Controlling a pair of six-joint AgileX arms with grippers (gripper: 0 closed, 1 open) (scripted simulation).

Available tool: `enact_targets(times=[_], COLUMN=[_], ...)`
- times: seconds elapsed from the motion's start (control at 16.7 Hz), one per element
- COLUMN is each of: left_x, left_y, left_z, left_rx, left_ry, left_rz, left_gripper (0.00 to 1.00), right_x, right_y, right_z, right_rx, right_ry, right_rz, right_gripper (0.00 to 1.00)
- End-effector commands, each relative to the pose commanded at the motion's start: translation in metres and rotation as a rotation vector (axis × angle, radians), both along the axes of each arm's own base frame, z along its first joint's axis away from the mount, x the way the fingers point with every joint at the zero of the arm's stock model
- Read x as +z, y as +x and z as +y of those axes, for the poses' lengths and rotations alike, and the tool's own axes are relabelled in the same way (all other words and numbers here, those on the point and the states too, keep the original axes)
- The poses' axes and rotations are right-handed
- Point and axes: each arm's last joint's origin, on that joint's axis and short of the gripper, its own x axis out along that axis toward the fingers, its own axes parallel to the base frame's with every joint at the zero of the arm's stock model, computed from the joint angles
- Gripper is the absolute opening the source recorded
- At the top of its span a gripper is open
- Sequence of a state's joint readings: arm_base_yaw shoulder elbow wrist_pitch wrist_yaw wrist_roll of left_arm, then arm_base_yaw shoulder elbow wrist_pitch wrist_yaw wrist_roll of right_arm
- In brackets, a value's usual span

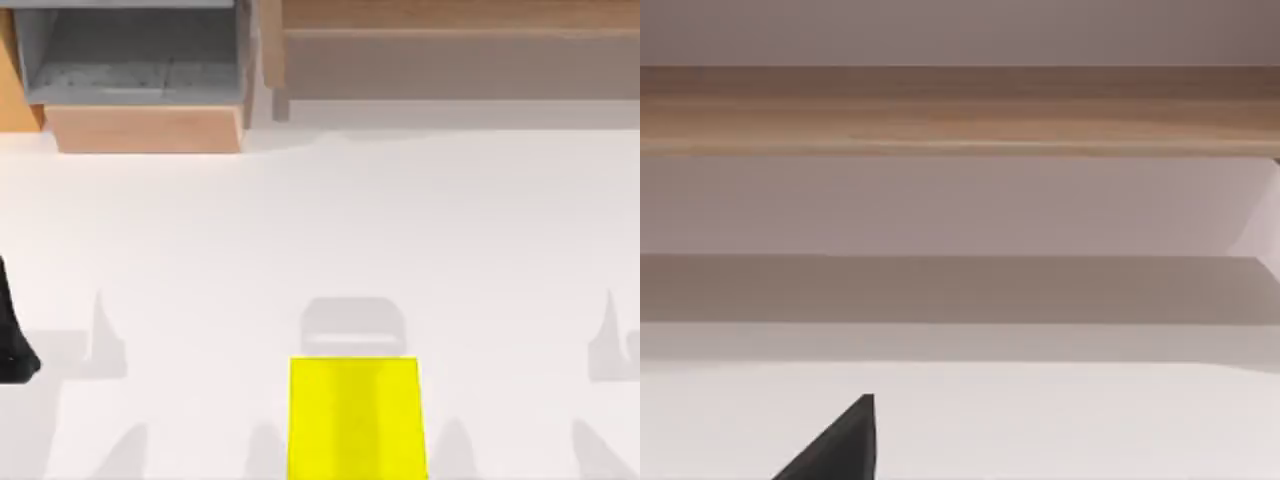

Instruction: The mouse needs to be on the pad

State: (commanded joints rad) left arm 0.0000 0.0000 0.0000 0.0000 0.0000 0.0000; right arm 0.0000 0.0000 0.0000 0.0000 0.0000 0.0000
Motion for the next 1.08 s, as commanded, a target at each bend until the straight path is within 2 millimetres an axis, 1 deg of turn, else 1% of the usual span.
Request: enact_targets(times=[0.18,0.3,0.42,0.54,0.66,0.78,0.96,1.08], left_x=[0.0,0.0,0.0,0.0,0.0,0.0,0.0,0.0], left_y=[0.0,0.0,0.0,0.0,0.0,0.0,0.0,0.0], left_z=[0.0,0.0,0.0,0.0,0.0,0.0,0.0,0.0], left_rx=[0.0,0.0,0.0,0.0,0.0,0.0,0.0,0.0], left_ry=[0.0,0.0,0.0,0.0,0.0,0.0,0.0,0.0], left_rz=[0.0,0.0,0.0,0.0,0.0,0.0,0.0,0.0], left_gripper=[1.0,1.0,1.0,1.0,1.0,1.0,1.0,1.0], right_x=[0.001,0.009,0.02,0.033,0.045,0.052,0.056,0.055], right_y=[0.0,0.001,0.004,0.011,0.025,0.045,0.081,0.105], right_z=[0.0,-0.001,-0.002,-0.003,-0.006,-0.009,-0.016,-0.022], right_rx=[-0.002,-0.007,-0.006,0.011,0.06,0.15,0.346,0.495], right_ry=[-0.011,-0.063,-0.156,-0.286,-0.441,-0.596,-0.791,-0.887], right_rz=[0.011,0.061,0.151,0.282,0.453,0.645,0.91,1.043], right_gripper=[1.0,1.0,1.0,1.0,1.0,1.0,1.0,1.0])
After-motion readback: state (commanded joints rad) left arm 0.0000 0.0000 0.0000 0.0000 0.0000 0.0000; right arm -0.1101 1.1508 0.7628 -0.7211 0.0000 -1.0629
